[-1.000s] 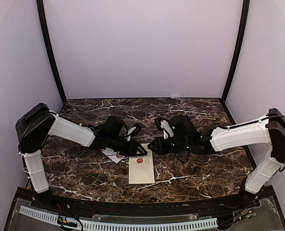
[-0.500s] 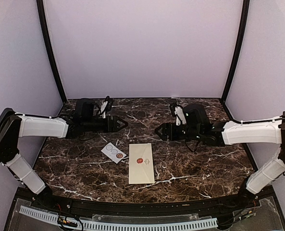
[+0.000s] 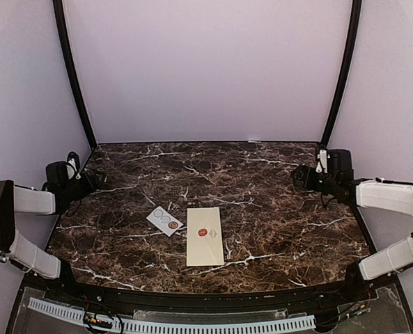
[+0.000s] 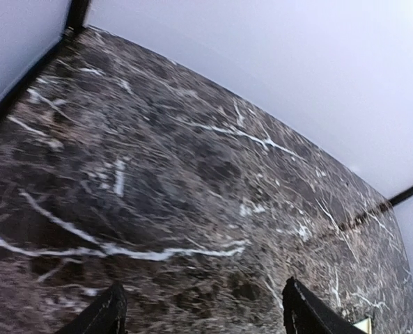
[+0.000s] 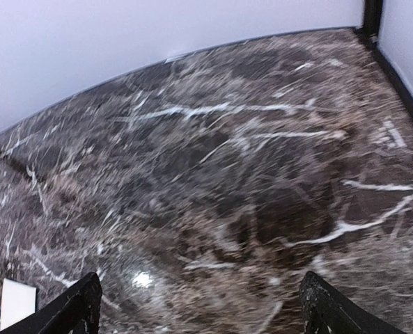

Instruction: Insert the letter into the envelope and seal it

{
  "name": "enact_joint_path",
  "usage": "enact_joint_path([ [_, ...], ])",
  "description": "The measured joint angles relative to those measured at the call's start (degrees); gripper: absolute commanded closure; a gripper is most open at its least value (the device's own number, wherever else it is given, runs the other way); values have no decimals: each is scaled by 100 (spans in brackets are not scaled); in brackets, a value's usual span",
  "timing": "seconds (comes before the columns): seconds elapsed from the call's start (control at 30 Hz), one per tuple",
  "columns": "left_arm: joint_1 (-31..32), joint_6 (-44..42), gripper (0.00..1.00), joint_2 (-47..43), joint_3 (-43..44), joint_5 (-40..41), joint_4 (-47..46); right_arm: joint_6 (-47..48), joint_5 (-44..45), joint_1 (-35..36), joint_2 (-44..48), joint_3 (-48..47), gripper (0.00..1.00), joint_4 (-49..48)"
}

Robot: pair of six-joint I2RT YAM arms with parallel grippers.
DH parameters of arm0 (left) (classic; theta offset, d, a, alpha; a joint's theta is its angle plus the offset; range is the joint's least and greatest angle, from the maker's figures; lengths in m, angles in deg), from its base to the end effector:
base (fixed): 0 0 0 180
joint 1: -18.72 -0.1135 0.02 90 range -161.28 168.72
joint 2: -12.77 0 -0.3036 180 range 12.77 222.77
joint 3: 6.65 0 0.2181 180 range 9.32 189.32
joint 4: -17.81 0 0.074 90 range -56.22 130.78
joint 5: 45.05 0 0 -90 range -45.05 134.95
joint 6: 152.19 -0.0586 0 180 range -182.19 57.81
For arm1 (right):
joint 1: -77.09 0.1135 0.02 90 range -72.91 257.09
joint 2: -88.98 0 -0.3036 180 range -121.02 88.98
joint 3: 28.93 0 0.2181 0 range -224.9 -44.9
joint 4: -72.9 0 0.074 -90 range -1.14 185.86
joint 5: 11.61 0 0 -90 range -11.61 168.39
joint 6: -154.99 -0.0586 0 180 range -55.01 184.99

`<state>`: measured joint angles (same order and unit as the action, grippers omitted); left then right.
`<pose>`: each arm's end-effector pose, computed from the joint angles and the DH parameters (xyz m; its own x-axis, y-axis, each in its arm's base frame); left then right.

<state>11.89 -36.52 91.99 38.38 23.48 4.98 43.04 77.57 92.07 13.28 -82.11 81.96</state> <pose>0.2640 0.0100 0.2424 -0.4246 -0.4569 -0.7816 0.0486 0.8506 -0.5236 0.2504 0.0679 0.2547 -0.5702 0.2343 -0.7874 -0.0615 0.9436 0.3254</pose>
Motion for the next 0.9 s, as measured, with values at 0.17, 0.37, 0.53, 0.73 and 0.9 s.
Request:
enact_joint_path([
  [0.17,-835,-111,20,-612,-802,332,-730,240,-105,-1178,1209,835,1,-590],
  [0.37,-914,-586,18,-1106,-1593,894,-1593,549,4,-1847,2048,1808,1,-1558],
  [0.53,-914,-953,17,-1202,-1934,1047,-2446,772,170,-1853,2046,2544,2,-2483],
  [0.73,-914,-1200,16,-1207,-2144,1062,-2973,946,177,-1853,2020,2826,1,-3121],
  [0.9,-914,-1274,16,-1207,-2146,1034,-3123,970,177,-1853,2098,2870,1,-3405],
])
